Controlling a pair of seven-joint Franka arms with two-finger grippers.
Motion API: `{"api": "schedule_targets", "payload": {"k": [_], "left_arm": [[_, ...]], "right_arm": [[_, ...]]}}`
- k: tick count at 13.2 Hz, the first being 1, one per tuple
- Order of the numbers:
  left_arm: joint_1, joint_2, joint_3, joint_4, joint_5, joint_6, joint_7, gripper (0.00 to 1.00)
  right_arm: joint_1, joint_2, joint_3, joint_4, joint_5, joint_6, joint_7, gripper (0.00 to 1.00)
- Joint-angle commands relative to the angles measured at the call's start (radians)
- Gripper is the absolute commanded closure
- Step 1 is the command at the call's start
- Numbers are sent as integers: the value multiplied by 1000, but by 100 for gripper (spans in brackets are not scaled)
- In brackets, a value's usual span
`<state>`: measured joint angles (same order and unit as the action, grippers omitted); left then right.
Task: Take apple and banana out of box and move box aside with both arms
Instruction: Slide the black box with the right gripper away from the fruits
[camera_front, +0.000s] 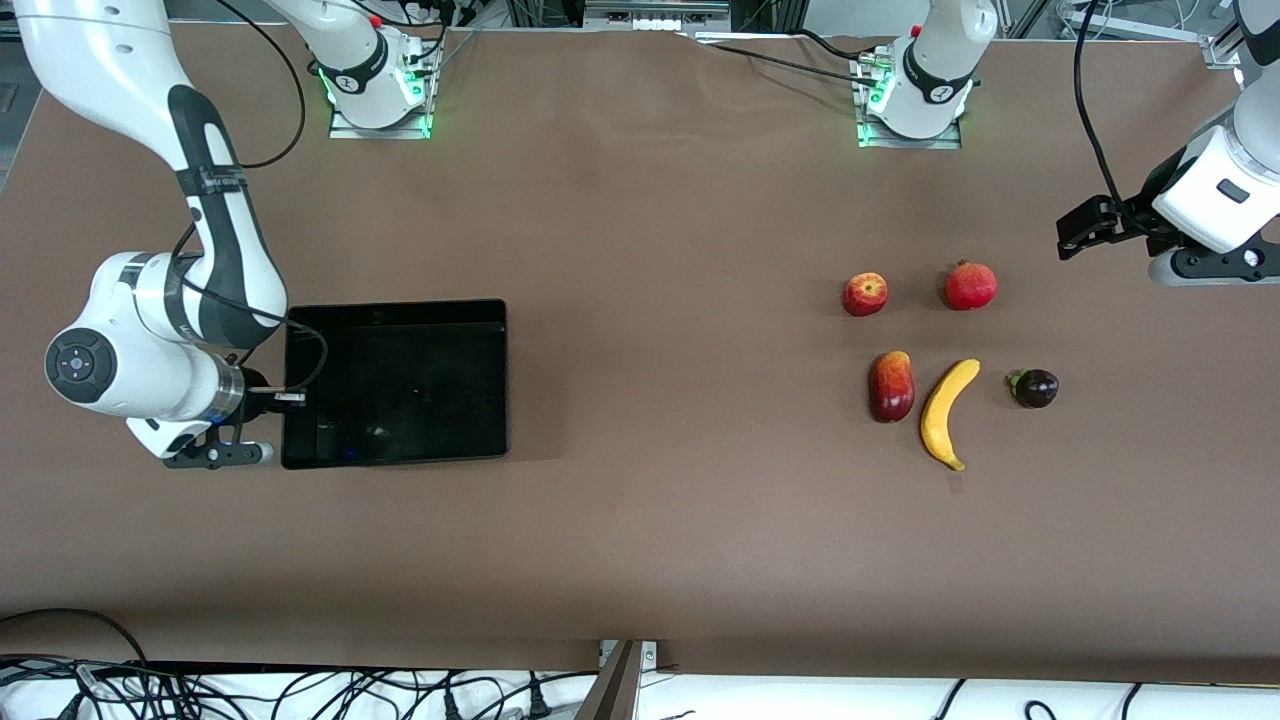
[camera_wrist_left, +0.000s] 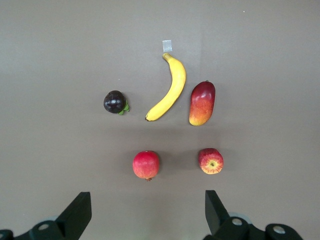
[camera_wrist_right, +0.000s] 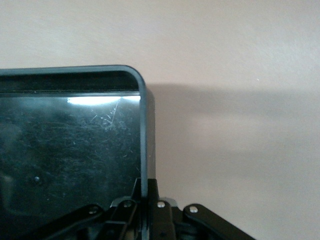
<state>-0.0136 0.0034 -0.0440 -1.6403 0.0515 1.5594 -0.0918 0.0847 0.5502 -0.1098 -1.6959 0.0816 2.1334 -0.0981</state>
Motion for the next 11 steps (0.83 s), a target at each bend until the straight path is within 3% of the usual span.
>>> {"api": "schedule_targets", "payload": {"k": [1, 4, 5, 6, 7, 9, 11], "left_arm": [[0, -3, -1, 30, -21, -21, 21, 0], [0, 0, -7, 34, -22, -21, 17, 0], [0, 0, -7, 34, -22, -21, 17, 0], [0, 0, -7, 36, -22, -21, 21, 0], [0, 0, -7, 36, -22, -21, 21, 0], [0, -2, -17, 36, -38, -22, 15, 0], [1, -2, -36, 37, -52, -24, 3, 0]], "right_arm": [[-25, -73, 12, -143, 24, 86, -23, 100], [-34, -84, 10, -209, 24, 145, -20, 100], [-34, -84, 12, -203, 24, 138, -19, 79], [-33, -96, 12, -200, 24, 138, -15, 24], [-33, -110, 13, -194, 23, 134, -18, 0], [-29, -144, 19, -121, 23, 47, -18, 0], [-26, -151, 22, 37, 21, -155, -20, 0]]}}
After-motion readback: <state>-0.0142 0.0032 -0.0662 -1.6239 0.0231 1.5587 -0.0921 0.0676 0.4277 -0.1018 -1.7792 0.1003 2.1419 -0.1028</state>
